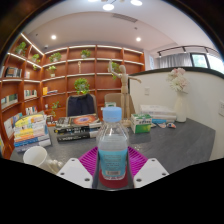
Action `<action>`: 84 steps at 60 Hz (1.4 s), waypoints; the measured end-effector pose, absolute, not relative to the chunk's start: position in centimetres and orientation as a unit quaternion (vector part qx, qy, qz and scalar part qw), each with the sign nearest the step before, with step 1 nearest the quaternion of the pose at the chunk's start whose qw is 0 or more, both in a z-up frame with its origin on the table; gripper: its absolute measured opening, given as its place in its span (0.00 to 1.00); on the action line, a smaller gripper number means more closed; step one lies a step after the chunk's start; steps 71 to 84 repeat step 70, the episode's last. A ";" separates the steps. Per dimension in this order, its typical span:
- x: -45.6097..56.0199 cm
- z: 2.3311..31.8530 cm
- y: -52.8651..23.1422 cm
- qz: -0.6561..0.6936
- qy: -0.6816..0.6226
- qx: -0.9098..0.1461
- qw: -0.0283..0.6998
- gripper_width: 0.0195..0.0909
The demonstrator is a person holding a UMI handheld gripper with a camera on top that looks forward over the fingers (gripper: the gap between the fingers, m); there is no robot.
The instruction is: Pour water
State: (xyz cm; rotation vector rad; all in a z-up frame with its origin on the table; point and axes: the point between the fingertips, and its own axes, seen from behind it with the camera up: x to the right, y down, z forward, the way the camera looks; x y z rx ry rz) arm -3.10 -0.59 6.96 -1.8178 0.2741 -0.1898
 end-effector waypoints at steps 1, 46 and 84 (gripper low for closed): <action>-3.1 7.0 -0.6 -0.082 0.118 -0.785 0.603 0.32; -13.0 12.2 -13.0 -0.014 0.011 -0.792 0.610 0.78; -17.9 16.4 -15.1 0.014 -0.037 -0.766 0.642 0.77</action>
